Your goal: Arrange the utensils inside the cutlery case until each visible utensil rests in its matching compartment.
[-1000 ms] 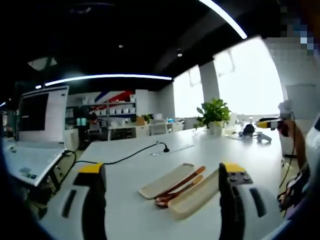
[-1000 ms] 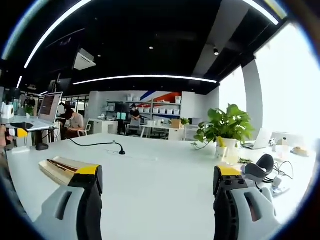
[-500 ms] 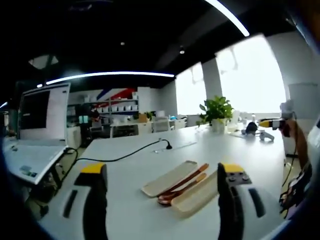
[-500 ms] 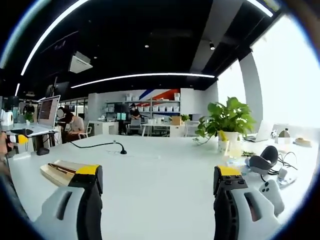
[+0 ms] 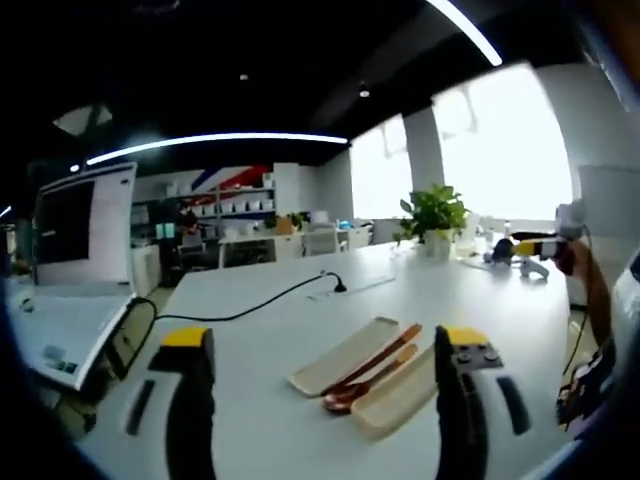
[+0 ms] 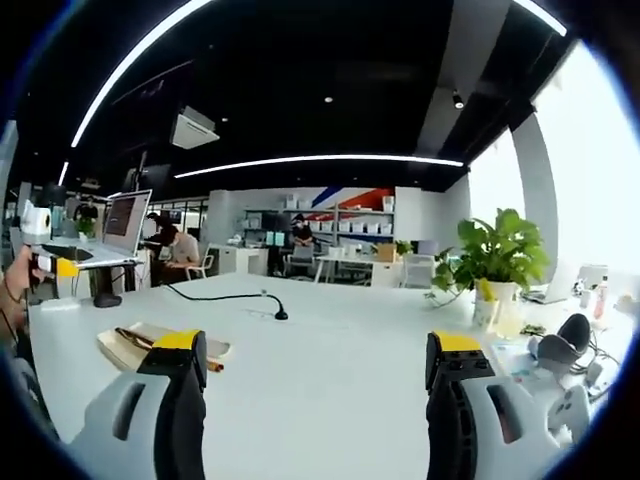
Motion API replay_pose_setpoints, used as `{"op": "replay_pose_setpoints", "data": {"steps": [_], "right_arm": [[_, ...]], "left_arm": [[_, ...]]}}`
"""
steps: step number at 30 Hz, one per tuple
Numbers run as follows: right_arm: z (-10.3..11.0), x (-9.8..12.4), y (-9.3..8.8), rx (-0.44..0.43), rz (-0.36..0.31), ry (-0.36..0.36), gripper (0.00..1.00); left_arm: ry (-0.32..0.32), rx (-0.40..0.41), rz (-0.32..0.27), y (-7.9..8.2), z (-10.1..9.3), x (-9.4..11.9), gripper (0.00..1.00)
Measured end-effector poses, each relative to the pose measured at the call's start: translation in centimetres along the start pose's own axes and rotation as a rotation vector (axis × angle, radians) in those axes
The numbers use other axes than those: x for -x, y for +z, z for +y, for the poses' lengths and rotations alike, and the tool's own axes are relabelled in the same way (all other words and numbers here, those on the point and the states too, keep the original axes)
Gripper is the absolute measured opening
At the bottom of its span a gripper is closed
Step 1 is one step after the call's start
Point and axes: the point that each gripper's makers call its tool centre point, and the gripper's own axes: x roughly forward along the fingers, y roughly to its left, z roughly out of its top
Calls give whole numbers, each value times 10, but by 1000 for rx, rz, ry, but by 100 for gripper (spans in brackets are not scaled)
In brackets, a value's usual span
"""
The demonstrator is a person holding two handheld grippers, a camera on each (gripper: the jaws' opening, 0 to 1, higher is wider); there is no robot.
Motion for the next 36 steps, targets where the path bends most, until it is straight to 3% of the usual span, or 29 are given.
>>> {"op": "replay_pose_setpoints", "data": {"steps": [5,11,14,16,21,25,30,36], "right_arm": [[9,-15,2,82,40,58,95],[23,-32,5,100,66,145,91],[30,-41,3,113,94,185,89],[47,-48,-4,133,139,275,89],[76,-66,-7,202,148,412,85],[87,-82,-10,270,165,444,88],[101,-99,-12,275,175,508,84],[115,-115,-22,295,213,554,80]], "left_arm": [[-39,-10,26,0,-2,-11,95],[-123,22,92,-9,-16,-28,93],[-168,16,90,-8,-22,-33,87],[-197,22,92,-7,-26,-38,81],[-237,11,110,-8,-30,-53,76],[-269,53,133,-10,-30,-64,73],[-291,64,167,-14,-30,-76,68],[-301,32,206,-23,-31,-82,62]]}}
